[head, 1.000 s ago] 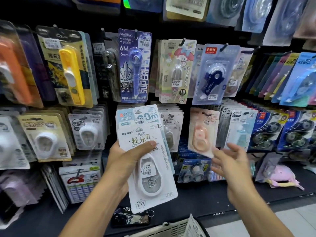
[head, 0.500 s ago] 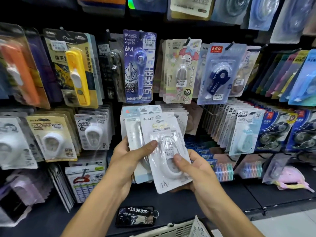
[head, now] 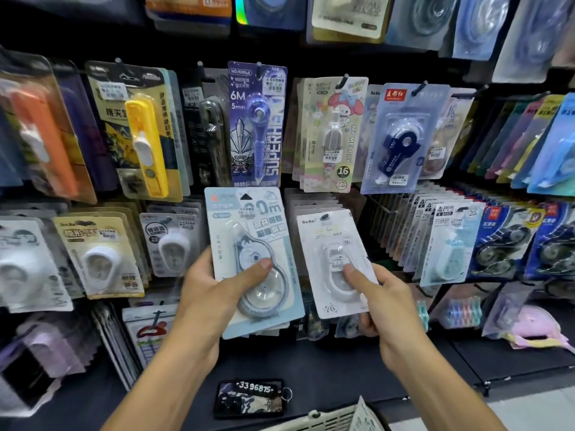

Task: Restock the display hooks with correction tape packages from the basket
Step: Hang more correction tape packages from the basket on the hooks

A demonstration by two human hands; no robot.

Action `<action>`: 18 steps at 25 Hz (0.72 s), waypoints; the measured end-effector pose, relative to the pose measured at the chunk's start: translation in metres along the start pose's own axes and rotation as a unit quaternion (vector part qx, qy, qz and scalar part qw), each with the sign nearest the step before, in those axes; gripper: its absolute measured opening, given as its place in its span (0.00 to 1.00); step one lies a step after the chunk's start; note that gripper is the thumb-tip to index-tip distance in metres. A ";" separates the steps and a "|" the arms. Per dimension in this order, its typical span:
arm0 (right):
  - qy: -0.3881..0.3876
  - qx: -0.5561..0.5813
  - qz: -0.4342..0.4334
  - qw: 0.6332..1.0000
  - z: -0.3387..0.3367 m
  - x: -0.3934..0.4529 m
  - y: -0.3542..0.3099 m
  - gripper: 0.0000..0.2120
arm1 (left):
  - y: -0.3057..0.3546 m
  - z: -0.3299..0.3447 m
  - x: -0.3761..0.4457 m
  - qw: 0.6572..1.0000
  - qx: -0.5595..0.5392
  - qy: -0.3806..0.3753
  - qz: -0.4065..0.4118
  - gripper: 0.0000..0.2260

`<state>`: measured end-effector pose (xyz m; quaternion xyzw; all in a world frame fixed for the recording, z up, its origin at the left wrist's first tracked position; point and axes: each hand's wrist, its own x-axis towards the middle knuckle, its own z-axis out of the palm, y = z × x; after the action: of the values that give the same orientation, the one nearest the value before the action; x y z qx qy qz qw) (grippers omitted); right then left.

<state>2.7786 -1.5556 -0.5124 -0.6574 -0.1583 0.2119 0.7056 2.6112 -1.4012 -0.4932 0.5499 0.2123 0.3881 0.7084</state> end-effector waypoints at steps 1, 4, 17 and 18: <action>0.014 0.024 0.015 1.000 0.002 0.000 0.000 0.15 | -0.002 0.002 -0.001 1.000 0.002 -0.001 0.001 0.27; 0.010 0.045 0.043 0.998 0.005 -0.005 0.009 0.25 | -0.008 0.007 -0.001 1.000 0.012 0.009 0.012 0.29; 0.073 0.059 -0.030 0.995 -0.026 0.001 -0.008 0.10 | -0.015 0.017 0.004 1.000 0.006 -0.006 -0.027 0.15; 0.099 0.056 -0.038 0.993 -0.036 0.005 -0.010 0.09 | -0.015 0.018 0.004 1.000 0.010 -0.007 -0.023 0.14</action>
<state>2.8021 -1.5849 -0.5058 -0.6282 -0.1002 0.1277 0.7609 2.6318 -1.4104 -0.5010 0.5543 0.2239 0.3655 0.7135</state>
